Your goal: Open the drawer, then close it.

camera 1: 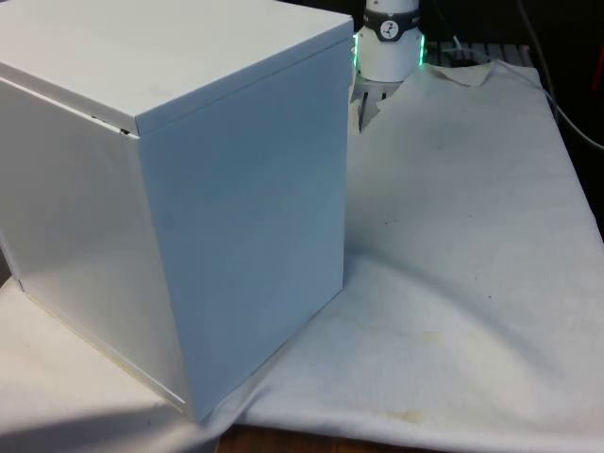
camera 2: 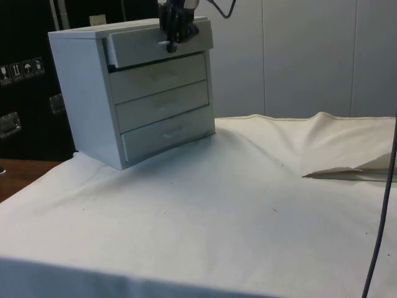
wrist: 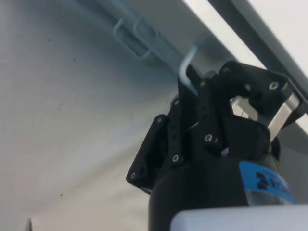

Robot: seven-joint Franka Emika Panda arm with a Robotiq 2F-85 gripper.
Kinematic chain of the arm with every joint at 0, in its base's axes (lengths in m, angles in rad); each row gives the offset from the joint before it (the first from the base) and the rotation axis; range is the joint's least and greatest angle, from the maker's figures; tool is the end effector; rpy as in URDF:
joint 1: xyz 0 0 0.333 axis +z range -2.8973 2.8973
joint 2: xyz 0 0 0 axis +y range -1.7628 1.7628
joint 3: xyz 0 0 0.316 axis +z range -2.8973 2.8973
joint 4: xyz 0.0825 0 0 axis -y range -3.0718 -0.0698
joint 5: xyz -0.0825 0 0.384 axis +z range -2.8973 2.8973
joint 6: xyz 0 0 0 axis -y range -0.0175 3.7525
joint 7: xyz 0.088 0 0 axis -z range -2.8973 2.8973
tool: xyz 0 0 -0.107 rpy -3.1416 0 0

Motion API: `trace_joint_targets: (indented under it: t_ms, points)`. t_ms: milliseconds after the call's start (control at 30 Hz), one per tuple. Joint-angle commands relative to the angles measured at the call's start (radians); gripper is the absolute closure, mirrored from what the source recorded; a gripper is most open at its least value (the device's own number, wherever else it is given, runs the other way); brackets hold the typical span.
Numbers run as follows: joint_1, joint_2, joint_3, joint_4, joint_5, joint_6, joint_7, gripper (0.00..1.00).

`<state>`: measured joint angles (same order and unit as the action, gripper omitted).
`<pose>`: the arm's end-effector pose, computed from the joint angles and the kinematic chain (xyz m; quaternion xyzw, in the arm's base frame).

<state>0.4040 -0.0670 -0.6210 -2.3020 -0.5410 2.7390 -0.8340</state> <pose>0.5318 -0.0995 0.4205 0.8299 0.4837 0.1347 0.2434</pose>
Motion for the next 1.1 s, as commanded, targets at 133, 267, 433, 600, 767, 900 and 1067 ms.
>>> trace_joint_targets:
  t_ms: [133,267,433,600,767,900,1067]
  points:
    - [-0.004,-0.024,0.002,-0.003,-0.022,-0.017,0.007,1.0]
    - [-0.004,-0.031,0.005,-0.016,-0.035,-0.011,0.019,1.0]
    - [-0.005,-0.031,0.008,-0.025,-0.049,-0.002,0.034,1.0]
    - [0.002,-0.006,0.001,-0.007,0.0,-0.002,-0.001,1.0]
    - [-0.002,-0.01,0.007,-0.035,-0.029,0.021,0.03,1.0]
    - [-0.005,-0.017,0.005,-0.057,-0.048,0.042,0.045,1.0]
    - [-0.006,-0.045,0.007,-0.073,-0.065,0.037,0.052,1.0]
